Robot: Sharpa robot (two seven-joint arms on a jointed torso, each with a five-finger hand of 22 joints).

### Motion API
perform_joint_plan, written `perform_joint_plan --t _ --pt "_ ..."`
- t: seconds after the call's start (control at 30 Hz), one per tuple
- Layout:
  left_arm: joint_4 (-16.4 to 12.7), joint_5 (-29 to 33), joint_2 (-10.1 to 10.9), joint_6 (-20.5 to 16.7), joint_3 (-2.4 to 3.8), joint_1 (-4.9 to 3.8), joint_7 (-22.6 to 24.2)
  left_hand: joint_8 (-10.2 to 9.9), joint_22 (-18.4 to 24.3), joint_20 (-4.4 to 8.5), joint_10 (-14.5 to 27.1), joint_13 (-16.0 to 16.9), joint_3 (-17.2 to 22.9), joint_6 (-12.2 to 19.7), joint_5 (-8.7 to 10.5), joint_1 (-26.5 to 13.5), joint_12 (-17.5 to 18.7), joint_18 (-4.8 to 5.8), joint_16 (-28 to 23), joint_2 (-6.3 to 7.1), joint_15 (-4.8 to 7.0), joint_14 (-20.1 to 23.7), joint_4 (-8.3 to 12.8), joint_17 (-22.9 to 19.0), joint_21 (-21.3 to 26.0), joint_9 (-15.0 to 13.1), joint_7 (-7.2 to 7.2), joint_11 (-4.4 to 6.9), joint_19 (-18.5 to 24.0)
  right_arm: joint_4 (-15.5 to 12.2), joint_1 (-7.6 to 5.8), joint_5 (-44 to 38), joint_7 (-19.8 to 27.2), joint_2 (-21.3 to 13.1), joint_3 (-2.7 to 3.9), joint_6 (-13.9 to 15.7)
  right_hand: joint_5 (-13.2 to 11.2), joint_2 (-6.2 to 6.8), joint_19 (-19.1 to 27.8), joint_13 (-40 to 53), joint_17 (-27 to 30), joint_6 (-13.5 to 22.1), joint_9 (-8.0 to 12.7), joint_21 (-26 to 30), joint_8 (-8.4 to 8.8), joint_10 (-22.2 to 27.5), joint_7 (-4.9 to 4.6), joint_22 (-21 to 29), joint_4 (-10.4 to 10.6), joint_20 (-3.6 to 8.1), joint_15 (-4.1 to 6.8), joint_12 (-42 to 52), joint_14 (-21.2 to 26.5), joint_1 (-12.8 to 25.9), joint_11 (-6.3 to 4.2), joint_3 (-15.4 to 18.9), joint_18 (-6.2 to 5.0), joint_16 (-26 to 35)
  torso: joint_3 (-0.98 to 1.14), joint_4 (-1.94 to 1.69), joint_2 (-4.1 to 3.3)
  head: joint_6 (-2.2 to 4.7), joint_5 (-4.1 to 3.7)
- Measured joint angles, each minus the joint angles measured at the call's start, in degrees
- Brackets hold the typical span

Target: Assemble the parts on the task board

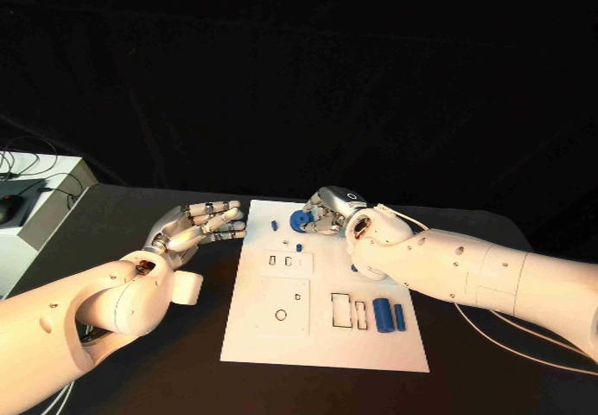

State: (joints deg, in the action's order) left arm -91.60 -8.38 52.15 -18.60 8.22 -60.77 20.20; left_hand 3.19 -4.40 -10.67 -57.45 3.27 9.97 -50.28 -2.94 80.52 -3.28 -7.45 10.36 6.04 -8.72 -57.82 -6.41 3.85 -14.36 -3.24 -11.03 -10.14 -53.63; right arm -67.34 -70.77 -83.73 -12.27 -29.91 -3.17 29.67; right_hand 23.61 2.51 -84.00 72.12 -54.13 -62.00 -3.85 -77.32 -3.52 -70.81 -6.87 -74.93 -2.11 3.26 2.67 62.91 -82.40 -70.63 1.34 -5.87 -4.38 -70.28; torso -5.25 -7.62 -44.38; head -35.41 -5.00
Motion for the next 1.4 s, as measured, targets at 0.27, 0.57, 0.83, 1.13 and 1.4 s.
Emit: perform_joint_plan --t 0.27,0.57,0.83,1.13,1.4 --pt "0.0 0.0 0.0 0.0 0.00 0.00 0.0 0.0 0.0 0.00 0.0 0.0 0.0 0.0 0.00 0.0 0.0 0.00 0.0 0.00 0.00 0.0 0.0 0.0 0.0 0.0 0.00 0.00 0.0 1.5 0.05 -0.6 -0.2 0.9 -0.02 -0.2 0.0 0.01 0.0 0.0 0.0 -0.1 0.0 0.0 0.10 0.0 -0.06 0.0 0.0 0.00 0.00 0.0 0.0 0.0 0.02 0.0 0.00 0.0 -0.02 0.07 0.00 -0.16 0.06" --pt "0.0 0.0 0.0 0.0 0.00 0.00 0.0 0.0 0.0 0.00 0.0 0.0 0.0 0.0 0.00 0.0 0.0 0.00 0.0 0.00 0.00 0.0 0.0 0.0 0.0 0.0 0.00 0.00 0.0 2.4 0.30 -1.1 -0.4 1.1 -0.09 -0.5 -0.1 0.01 0.0 0.0 0.0 -0.1 0.0 0.0 -0.25 0.0 -0.07 0.0 0.2 0.00 0.00 0.0 0.0 0.0 0.06 -0.2 0.00 0.0 0.04 0.13 -0.01 -0.24 0.13" --pt "0.0 0.0 0.0 0.0 0.00 0.00 0.0 0.0 0.0 0.00 0.0 0.0 0.0 0.0 0.00 0.0 0.0 0.00 0.0 0.00 0.00 0.0 0.0 0.0 0.0 0.0 0.00 0.00 0.0 2.8 0.33 -1.4 -0.4 1.3 -0.06 -0.6 -0.2 0.30 0.0 -0.1 0.0 -0.1 0.0 0.0 -0.24 -0.1 -0.07 0.0 0.2 0.00 0.00 -0.1 0.0 0.2 0.07 -0.2 0.00 0.0 0.07 0.13 0.00 -0.41 0.17" --pt "0.0 0.0 0.0 0.0 0.00 0.00 0.0 0.0 0.0 0.00 0.0 0.0 0.0 0.2 0.00 0.0 0.0 0.00 0.0 0.00 0.00 0.0 0.0 0.0 0.0 0.0 0.21 0.00 0.0 3.4 0.32 -1.3 -0.2 1.9 -0.07 -0.8 -0.2 1.61 0.0 -0.9 -0.2 3.2 -0.2 0.0 -0.55 0.6 -1.53 0.0 1.4 0.00 -0.01 -1.0 0.0 0.3 0.84 2.0 0.01 0.0 0.07 0.18 0.00 -0.35 0.25" --pt "0.0 0.0 0.0 0.0 0.00 0.01 0.0 0.0 0.0 0.00 0.0 0.0 0.0 0.2 0.00 0.0 0.0 0.00 0.0 0.00 0.00 0.0 0.0 0.0 0.0 0.0 0.21 0.00 0.0 3.6 0.31 -0.5 0.3 1.9 -0.08 -0.8 -0.8 3.79 0.0 -1.5 -0.5 4.8 0.0 0.0 -0.34 0.9 -1.57 0.0 7.2 -0.43 -0.42 -1.0 0.0 2.2 1.14 4.6 0.00 0.0 0.05 0.15 0.00 -0.45 0.21"
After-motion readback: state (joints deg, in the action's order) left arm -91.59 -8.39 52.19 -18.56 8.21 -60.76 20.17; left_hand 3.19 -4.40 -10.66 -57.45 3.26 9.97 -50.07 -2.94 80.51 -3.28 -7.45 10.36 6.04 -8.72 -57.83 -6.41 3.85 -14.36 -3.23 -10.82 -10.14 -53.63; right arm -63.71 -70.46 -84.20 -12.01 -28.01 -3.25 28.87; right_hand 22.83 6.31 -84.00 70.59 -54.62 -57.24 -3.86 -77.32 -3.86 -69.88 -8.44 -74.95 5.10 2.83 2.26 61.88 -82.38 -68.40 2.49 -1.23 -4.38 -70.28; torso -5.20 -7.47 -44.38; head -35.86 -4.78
